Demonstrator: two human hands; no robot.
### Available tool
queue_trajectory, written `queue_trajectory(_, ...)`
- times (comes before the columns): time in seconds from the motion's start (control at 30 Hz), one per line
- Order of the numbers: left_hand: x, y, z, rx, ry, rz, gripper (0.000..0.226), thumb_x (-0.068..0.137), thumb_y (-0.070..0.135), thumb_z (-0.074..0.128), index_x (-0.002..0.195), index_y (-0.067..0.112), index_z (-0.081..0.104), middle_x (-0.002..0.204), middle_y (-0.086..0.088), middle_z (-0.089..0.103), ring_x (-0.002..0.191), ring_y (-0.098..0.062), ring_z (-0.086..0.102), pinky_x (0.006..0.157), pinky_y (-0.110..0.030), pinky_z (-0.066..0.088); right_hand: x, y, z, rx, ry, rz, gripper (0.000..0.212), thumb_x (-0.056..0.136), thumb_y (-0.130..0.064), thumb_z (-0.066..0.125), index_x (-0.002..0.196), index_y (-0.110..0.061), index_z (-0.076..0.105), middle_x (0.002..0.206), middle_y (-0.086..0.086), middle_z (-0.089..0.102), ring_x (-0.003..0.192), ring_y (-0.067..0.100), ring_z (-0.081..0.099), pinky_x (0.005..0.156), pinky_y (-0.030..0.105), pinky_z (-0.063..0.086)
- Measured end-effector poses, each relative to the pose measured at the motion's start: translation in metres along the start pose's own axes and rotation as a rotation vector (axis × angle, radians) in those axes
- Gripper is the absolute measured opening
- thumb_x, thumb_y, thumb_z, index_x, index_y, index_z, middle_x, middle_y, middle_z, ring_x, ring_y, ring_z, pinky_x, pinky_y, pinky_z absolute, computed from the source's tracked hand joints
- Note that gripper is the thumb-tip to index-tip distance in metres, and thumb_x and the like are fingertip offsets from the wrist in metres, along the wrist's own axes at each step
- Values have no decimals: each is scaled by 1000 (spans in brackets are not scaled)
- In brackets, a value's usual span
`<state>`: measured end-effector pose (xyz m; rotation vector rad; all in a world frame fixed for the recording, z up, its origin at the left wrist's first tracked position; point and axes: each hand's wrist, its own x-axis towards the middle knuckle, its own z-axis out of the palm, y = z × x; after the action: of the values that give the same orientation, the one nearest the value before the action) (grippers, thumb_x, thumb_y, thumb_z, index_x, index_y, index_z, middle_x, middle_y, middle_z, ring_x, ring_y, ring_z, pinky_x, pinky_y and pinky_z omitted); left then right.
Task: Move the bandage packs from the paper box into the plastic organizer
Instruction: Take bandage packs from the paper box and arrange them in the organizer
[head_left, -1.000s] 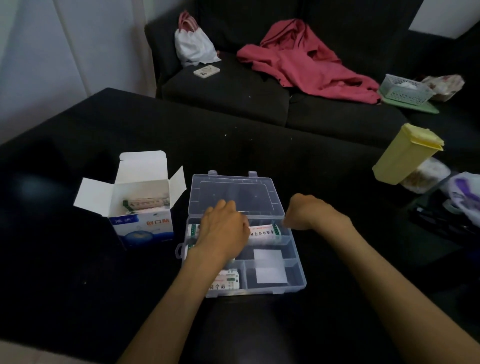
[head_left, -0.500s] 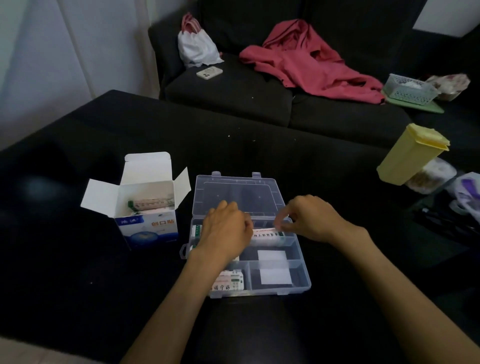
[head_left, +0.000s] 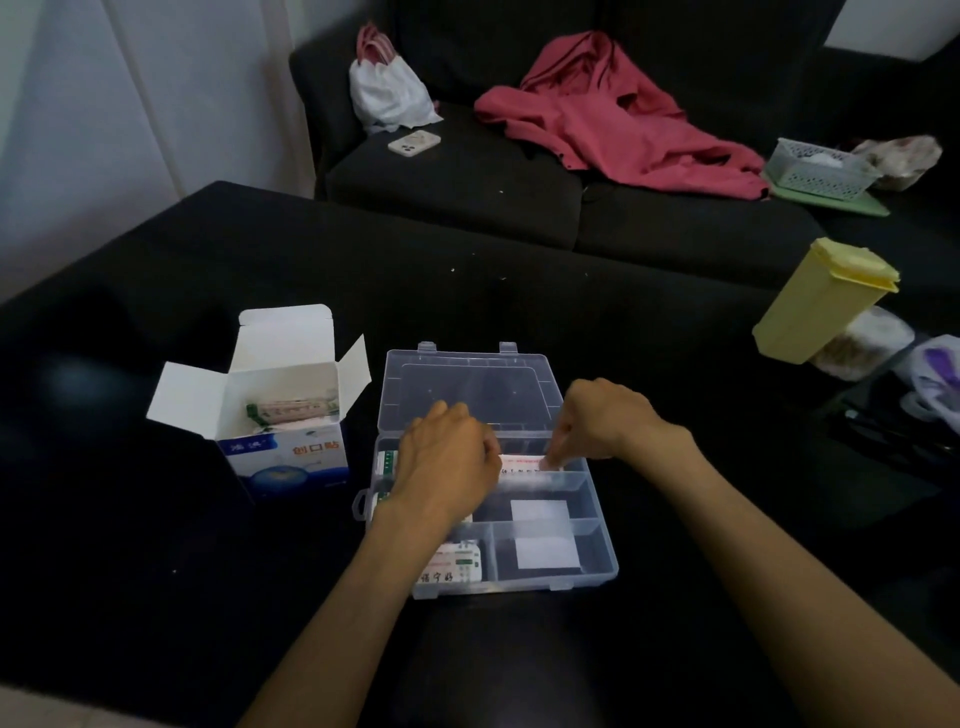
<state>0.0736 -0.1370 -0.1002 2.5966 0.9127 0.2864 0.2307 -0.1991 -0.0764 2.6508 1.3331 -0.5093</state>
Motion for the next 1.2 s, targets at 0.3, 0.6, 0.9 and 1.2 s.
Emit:
queue_trajectory(0.3,1,-2,2,18,-9,17,23,97,29,50,109,26,69,108,1,56,106,-16,47,92,-31,43,-15,-2,-7,-47,70,120,32,78,-40,73,82,-18,50,81,0,57,77,14,58,69,26,48)
queue_trajectory(0.6,0,-6,-3,-59,-31,26,23,97,31,49,110,28,68,98,5,54,99,-13,49,83,-27,45,-18,-3,-2,9,12,150,29,80,-37,71,87,-16,51,79,-1,55,72,12,56,66,24,47)
queue_trajectory(0.9,-53,-33,-84,-424,665,-199,22,95,32,47,108,26,64,98,8,63,85,-5,57,70,-20,40,-56,-39,-15,633,312,30,9,87,-38,63,86,-30,67,88,-7,64,80,7,61,74,29,53)
queue_trajectory(1.2,-75,-118,-92,-318,592,-525,51,94,22,55,143,25,41,146,-4,41,130,-26,42,104,-44,37,-59,-154,-11,810,579,-284,39,93,-42,52,131,-36,51,131,-4,45,118,10,45,92,25,42)
